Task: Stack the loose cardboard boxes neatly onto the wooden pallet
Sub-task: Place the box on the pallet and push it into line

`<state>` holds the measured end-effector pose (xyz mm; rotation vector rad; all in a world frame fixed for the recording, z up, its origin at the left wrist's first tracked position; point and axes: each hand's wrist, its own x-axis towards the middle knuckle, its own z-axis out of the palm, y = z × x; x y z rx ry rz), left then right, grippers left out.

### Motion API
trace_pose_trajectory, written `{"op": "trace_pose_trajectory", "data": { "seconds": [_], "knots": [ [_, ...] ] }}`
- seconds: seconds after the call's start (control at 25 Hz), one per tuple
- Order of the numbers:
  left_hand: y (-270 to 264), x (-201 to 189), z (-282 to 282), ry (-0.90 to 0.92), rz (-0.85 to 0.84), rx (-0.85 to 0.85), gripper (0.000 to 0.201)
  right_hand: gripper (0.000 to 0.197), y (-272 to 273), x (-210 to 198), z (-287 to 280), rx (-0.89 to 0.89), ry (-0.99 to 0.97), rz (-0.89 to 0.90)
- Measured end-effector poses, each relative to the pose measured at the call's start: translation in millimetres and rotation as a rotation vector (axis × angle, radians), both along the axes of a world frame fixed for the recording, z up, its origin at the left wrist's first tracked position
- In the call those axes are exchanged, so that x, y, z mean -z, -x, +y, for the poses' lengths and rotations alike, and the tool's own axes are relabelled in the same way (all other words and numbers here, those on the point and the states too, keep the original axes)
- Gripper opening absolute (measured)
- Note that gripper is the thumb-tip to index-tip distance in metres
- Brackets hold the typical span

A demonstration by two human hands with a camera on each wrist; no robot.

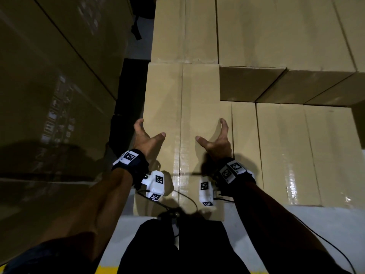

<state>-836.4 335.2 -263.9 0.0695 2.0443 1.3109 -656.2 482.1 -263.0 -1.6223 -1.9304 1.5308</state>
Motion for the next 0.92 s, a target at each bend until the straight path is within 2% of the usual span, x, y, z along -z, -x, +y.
{"op": "trace_pose_trajectory", "data": {
  "seconds": [0.6,0.92],
  "knots": [
    [8,-3,9,0.092,0.048,0.028,0.081,0.107,9,17,12,0.015,0.044,-0.052],
    [15,7,12,0.126,0.081,0.058,0.087,0.111,14,33,12,0.064,0.068,-0.054]
  ]
}}
